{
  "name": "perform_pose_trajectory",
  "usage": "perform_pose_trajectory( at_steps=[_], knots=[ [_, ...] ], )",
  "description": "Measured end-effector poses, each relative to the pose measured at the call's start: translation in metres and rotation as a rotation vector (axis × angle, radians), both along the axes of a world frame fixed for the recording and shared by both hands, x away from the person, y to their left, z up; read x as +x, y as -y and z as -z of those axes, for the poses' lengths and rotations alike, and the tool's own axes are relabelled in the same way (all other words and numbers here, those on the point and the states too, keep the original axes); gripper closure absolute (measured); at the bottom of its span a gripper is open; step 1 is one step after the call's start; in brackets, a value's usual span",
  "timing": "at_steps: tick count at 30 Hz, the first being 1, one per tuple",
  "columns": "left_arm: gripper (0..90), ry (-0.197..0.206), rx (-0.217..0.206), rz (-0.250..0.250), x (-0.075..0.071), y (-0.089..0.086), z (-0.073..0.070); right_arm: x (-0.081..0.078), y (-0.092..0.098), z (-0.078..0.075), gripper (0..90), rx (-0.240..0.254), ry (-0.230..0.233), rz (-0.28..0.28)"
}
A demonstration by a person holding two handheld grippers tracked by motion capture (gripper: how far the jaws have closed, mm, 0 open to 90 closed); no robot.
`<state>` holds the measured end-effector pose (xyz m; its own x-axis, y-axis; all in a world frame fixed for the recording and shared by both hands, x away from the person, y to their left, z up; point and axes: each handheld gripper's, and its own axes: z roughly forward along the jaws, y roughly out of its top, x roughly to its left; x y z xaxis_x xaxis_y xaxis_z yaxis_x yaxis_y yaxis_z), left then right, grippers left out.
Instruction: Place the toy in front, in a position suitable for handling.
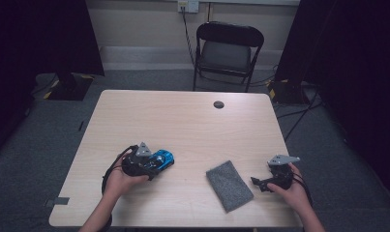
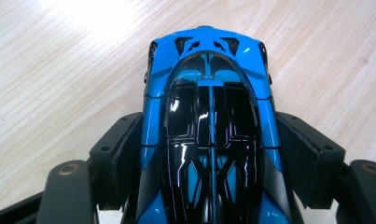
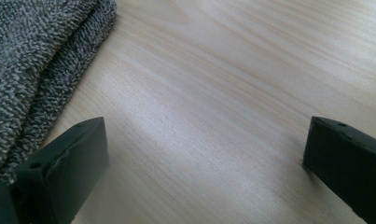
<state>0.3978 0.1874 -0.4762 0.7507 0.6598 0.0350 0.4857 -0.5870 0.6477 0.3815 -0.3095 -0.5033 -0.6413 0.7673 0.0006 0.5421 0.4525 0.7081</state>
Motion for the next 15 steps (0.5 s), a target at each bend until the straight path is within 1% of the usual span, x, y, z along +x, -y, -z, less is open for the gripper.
perform_pose_trajectory(
  at_steps=[1,2,6,7,12,15],
  knots=[
    [27.7,-0.003,0.000,-0.004,0.000,0.000,-0.001,0.000,0.000,0.000,0.0,0.000,0.000,0.000],
    [27.7,0.011,-0.005,-0.006,-0.001,0.000,-0.004,0.000,0.000,0.000,0.0,0.000,0.000,0.000],
    [27.7,0.022,-0.021,-0.010,-0.001,0.000,-0.008,0.000,0.000,0.000,0.0,0.000,0.000,0.000],
    [27.7,0.028,-0.025,-0.019,-0.002,0.000,-0.009,0.000,0.000,0.000,0.0,0.000,0.000,0.000],
    [27.7,0.025,-0.017,-0.024,-0.001,0.000,-0.013,0.000,0.000,0.000,0.0,0.000,0.001,-0.001],
    [27.7,0.031,-0.024,-0.032,0.000,0.000,-0.014,0.000,0.000,0.000,0.0,0.000,0.000,-0.002]
  ],
)
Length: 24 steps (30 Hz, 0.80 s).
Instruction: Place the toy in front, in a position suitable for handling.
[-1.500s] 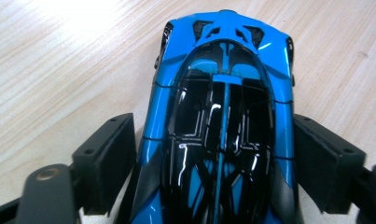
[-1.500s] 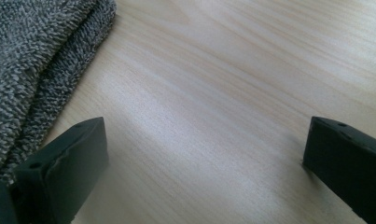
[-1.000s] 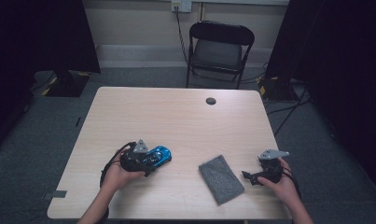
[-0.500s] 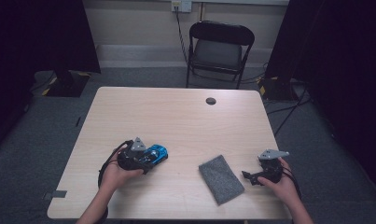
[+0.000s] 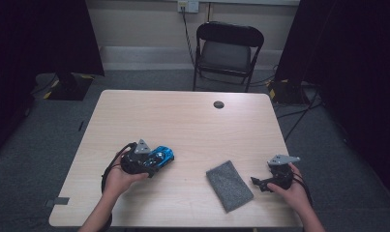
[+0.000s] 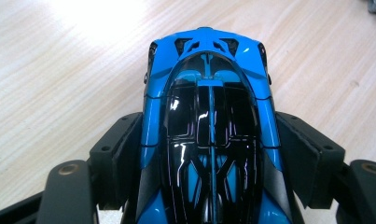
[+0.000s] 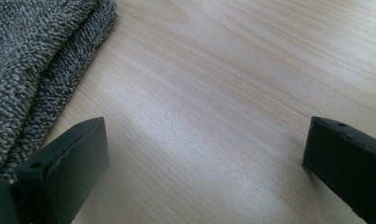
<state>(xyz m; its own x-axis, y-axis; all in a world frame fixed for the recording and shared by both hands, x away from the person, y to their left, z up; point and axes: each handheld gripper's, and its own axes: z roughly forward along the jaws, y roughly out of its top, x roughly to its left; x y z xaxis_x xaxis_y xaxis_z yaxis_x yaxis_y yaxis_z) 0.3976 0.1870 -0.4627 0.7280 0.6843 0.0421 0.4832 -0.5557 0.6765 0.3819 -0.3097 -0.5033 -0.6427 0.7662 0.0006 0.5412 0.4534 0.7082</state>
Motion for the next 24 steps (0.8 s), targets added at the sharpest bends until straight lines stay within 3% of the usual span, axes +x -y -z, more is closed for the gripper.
perform_pose_trajectory(
  at_steps=[10,17,24],
  knots=[
    [27.7,0.020,-0.028,-0.013,0.017,0.014,-0.006,0.000,0.000,0.000,0.0,0.002,-0.001,0.002],
    [27.7,0.029,-0.050,-0.031,0.032,0.031,0.001,0.000,0.000,0.000,0.0,0.002,-0.001,0.002],
    [27.7,0.035,-0.040,-0.034,0.042,0.049,0.008,0.000,0.000,0.000,0.0,0.002,-0.001,0.001]
  ],
)
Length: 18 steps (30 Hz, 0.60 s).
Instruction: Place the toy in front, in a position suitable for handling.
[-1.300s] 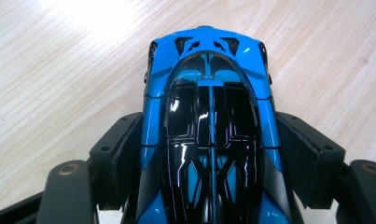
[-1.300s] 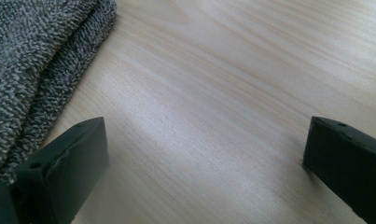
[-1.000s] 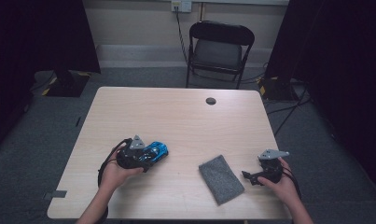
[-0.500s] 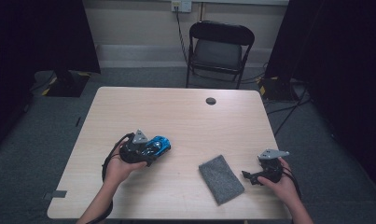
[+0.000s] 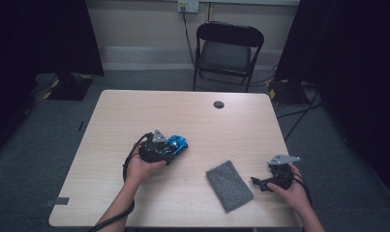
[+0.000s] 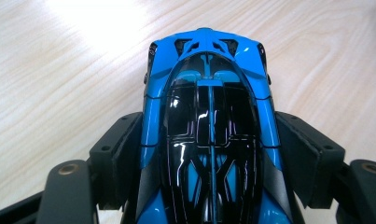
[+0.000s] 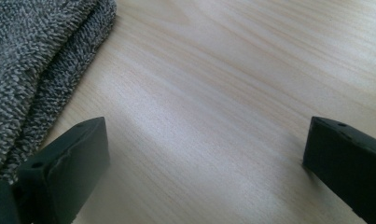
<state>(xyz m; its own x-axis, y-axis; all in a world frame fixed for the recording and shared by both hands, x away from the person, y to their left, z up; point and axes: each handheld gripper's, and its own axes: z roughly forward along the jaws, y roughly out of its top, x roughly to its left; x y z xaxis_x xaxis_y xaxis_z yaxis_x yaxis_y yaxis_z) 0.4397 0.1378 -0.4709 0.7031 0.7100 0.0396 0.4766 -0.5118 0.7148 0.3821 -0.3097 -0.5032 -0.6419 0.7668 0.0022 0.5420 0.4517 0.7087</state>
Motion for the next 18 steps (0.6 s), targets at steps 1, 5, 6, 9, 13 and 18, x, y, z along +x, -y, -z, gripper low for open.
perform_pose_trajectory(
  at_steps=[1,5,6,9,13,18],
  knots=[
    [27.7,0.008,0.011,-0.001,0.001,0.002,0.000,0.000,0.000,0.000,0.0,0.000,0.000,0.000],
    [27.7,0.013,0.001,-0.006,0.004,0.007,0.002,0.000,0.000,0.000,0.0,0.000,0.000,0.000],
    [27.7,0.011,0.001,-0.008,0.005,0.008,0.002,0.000,0.000,0.000,0.0,0.000,0.000,-0.001],
    [27.7,0.010,0.018,-0.008,0.008,0.013,0.005,0.000,0.000,0.000,0.0,0.000,0.000,0.000],
    [27.7,0.000,0.011,-0.009,0.010,0.016,0.011,0.000,0.000,0.000,0.0,0.000,0.000,-0.001],
    [27.6,-0.003,0.008,-0.013,0.011,0.018,0.018,0.000,0.000,0.000,0.0,0.000,0.000,0.000]
  ],
)
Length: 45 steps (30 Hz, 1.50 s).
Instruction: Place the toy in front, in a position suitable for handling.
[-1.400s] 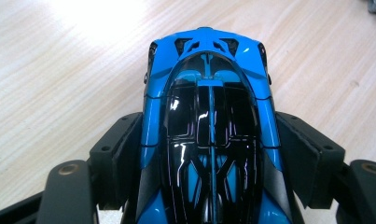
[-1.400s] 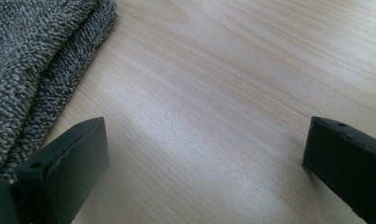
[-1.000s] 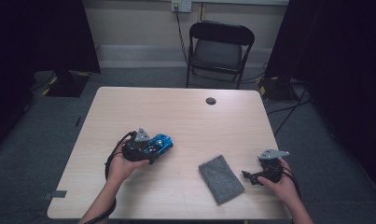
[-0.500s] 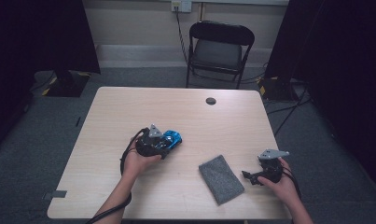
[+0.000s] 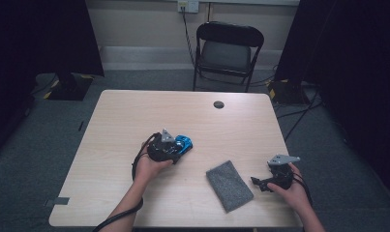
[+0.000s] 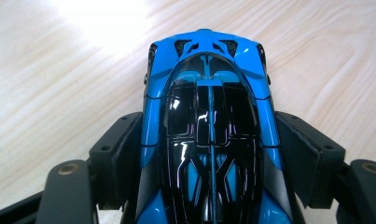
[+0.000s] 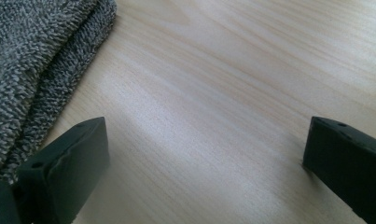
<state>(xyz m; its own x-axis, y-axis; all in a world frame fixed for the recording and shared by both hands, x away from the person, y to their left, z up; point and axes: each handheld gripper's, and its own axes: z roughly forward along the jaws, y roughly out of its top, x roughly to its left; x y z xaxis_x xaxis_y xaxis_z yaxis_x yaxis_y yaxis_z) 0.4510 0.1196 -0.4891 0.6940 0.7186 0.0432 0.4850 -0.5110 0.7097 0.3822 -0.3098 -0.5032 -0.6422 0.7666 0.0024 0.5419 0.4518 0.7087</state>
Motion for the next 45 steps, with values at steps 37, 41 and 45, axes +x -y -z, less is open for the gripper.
perform_pose_trajectory(
  at_steps=[37,41,45],
  knots=[
    [16.9,0.004,-0.020,-0.028,0.007,0.008,-0.003,0.000,0.000,0.000,0.0,0.000,0.000,0.000],
    [16.0,-0.002,-0.035,-0.013,0.002,0.003,-0.009,0.000,0.000,0.000,0.0,0.000,0.000,0.000],
    [16.6,-0.008,-0.043,-0.005,-0.004,-0.001,-0.012,0.000,0.000,0.000,0.0,0.000,0.000,0.000]
  ],
)
